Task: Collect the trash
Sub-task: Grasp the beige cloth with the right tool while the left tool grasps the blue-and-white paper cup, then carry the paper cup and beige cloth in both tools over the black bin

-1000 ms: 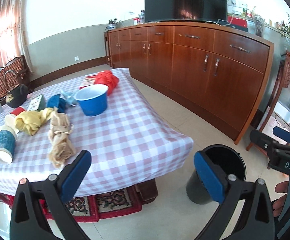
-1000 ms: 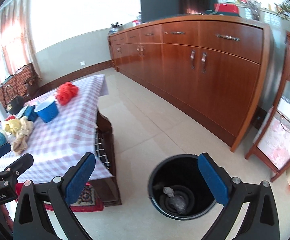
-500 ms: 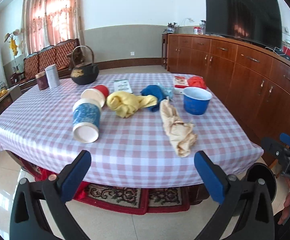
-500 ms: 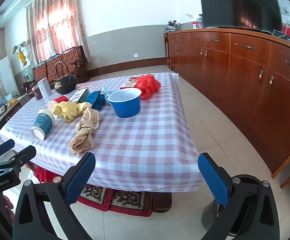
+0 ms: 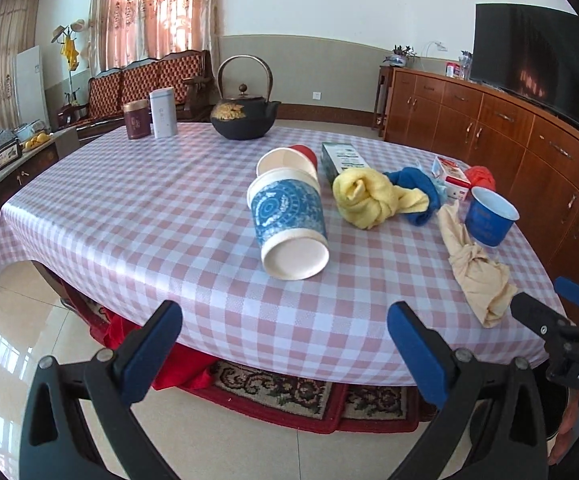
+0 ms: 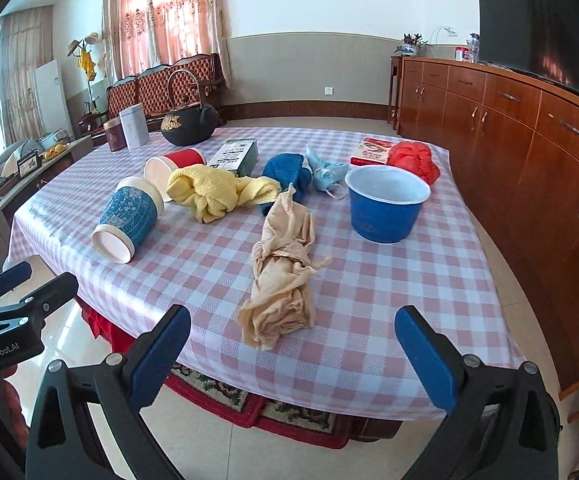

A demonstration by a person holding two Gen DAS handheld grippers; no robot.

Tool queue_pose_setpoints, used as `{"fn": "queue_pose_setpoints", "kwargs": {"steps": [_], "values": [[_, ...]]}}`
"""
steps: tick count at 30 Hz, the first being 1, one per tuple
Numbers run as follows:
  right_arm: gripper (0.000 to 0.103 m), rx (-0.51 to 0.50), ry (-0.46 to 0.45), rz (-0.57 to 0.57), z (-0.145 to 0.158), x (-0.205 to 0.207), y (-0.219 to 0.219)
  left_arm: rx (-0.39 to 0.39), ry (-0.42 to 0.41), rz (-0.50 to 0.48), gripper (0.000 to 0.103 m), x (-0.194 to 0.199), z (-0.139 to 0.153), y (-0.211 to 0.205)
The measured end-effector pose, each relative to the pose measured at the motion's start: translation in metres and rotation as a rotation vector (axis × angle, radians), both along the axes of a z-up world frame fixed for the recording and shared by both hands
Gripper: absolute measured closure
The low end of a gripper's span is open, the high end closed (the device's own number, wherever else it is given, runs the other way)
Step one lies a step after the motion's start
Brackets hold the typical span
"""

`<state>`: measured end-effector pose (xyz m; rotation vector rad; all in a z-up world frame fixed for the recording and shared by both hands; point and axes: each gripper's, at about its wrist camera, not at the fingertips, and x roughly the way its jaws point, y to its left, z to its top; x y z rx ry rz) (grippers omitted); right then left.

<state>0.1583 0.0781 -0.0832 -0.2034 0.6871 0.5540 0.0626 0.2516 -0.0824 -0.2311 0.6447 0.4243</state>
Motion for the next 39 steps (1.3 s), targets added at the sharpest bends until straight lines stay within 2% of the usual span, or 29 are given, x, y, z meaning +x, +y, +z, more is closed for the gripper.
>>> {"fn": "queue_pose_setpoints", "kwargs": {"steps": [2,6,11,13,18,20,23,31,39], "values": [[0.001,-0.022,0.013,0.004,-0.007,0.006,0.012,-0.003,0.002,-0.001,0.001,0.007,-0.004,0.006],[0.018,-0.064,0.058,-0.011,-0.025,0.02,0.024,-0.01,0.019,-0.021,0.006,0.027,-0.012,0.014],[0.039,-0.055,0.093,-0.022,-0.04,0.033,0.03,-0.005,0.016,-0.032,0.006,0.048,-0.016,0.019],[0.043,-0.054,0.078,-0.032,-0.042,0.038,0.032,-0.001,0.017,-0.037,0.007,0.056,-0.017,0.021],[0.065,-0.019,0.083,-0.044,-0.04,0.055,0.036,0.009,0.026,-0.054,0.016,0.072,-0.022,0.025],[0.068,-0.008,0.081,-0.047,-0.039,0.059,0.038,0.001,0.02,-0.056,0.021,0.075,-0.022,0.029],[0.071,0.001,0.079,-0.044,-0.038,0.062,0.04,-0.037,0.01,-0.073,0.04,0.076,-0.023,0.034],[0.075,0.049,0.042,-0.039,-0.024,0.052,0.029,-0.032,-0.029,-0.086,0.042,0.059,-0.012,0.022],[0.075,0.078,0.01,-0.045,0.001,0.036,0.006,-0.032,-0.041,-0.131,0.042,0.047,0.001,-0.01]]}}
